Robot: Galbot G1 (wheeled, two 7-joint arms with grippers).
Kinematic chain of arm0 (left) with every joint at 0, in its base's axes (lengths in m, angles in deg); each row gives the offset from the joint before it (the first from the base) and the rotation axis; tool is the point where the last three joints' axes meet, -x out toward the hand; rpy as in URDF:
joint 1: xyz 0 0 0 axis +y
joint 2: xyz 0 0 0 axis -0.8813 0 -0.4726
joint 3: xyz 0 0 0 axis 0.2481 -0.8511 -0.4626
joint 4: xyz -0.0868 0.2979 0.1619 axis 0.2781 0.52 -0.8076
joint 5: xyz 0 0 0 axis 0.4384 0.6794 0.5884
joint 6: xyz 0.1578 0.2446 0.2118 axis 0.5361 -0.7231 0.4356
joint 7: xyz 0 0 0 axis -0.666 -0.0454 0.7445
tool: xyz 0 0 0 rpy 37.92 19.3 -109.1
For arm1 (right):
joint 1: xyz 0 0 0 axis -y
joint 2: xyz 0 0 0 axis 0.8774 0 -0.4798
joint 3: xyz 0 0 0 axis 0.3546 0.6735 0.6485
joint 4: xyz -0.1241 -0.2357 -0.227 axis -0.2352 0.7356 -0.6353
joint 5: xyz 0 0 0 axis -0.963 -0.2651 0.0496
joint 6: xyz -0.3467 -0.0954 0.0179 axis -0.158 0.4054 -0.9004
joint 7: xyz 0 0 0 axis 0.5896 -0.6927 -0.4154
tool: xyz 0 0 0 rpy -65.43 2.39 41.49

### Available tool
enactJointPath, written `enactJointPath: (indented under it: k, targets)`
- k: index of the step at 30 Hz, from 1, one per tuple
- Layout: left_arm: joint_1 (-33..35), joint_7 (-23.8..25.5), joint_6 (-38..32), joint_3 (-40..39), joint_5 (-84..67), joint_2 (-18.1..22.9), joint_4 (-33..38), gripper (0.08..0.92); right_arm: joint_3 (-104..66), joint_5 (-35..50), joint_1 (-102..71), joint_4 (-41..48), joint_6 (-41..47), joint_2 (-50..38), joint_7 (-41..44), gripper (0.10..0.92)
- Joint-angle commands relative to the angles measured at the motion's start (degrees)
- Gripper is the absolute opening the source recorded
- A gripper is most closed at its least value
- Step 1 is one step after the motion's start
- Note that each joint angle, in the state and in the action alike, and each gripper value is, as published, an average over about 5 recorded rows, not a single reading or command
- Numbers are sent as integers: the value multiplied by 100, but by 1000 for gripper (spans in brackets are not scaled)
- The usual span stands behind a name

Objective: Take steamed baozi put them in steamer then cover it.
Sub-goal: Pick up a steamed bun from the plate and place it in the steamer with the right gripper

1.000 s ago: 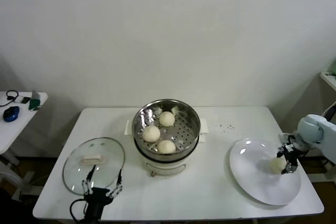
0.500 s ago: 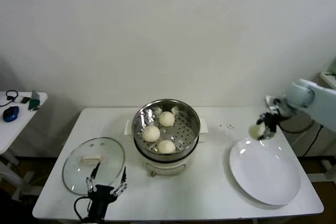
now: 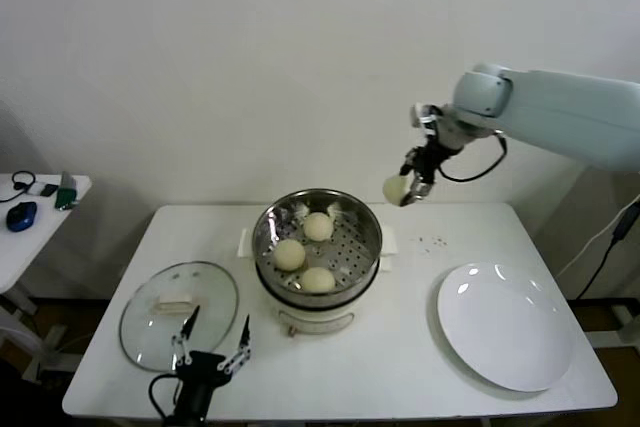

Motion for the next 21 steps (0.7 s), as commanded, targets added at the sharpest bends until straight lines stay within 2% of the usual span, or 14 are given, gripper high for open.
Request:
enactJointPath:
  k: [1,21]
  targets:
    - [-3,7,-39,31,-137,-42,60,823,569,706,85,-2,358,1412,-395,675]
    - [-102,5,-39,220,-378,-216,-114,823,585,123,-1212,522,483,2010,-556,681]
